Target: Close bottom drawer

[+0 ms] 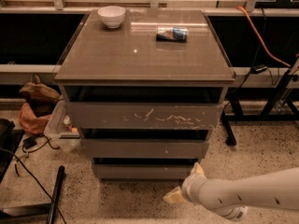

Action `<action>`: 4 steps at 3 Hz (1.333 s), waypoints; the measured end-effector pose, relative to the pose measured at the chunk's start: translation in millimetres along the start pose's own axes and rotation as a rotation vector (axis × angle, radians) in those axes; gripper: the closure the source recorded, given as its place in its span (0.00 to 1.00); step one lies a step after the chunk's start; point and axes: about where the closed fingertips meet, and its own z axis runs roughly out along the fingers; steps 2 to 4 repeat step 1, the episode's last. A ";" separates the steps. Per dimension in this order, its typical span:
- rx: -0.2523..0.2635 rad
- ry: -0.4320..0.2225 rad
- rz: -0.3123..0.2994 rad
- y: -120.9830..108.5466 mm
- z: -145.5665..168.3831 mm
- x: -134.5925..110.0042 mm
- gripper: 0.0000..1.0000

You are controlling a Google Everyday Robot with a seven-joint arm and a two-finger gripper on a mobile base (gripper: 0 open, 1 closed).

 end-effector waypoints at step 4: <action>0.008 0.067 -0.073 22.0 -36.6 -11.7 0.00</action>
Offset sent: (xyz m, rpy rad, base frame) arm 0.0000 0.0000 0.0000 0.0000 0.0000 0.0000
